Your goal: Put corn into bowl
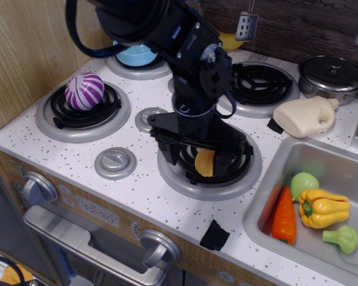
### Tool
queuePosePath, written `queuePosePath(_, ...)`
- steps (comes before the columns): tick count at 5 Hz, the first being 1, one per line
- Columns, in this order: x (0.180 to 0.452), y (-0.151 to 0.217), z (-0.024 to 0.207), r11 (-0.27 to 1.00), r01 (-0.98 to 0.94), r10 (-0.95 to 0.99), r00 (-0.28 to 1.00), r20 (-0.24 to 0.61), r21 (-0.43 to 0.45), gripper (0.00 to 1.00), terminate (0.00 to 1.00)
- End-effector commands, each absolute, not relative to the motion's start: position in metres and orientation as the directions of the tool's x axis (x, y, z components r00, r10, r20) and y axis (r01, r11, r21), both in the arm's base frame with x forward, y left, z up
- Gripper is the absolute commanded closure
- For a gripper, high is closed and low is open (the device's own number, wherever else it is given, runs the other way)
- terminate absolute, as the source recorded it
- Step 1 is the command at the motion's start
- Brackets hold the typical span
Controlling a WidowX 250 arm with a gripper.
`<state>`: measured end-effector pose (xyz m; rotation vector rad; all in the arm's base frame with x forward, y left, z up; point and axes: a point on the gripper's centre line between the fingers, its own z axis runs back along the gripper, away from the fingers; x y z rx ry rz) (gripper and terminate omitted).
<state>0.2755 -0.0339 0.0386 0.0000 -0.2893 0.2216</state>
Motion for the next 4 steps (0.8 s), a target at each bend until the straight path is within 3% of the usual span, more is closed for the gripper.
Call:
queuePosePath(1, 0.292, -0.033, 0.029, 0.972, -0.216, 0.234, 0.904, 0.357, -0.089, 0.0, 0.0)
queuePosePath(2, 0.3, -0.033, 0.02, 0.964, -0.234, 0.263, 0.888, 0.378, -0.122, 0.0, 0.0)
queuePosePath(3, 0.299, -0.034, 0.019, 0.952, -0.274, 0.307, 0.868, 0.39, -0.138, 1.0, 0.0)
queuePosePath(4, 0.303, -0.022, 0.03, 0.944, -0.308, 0.327, 0.848, 0.417, -0.115, 1.0, 0.0)
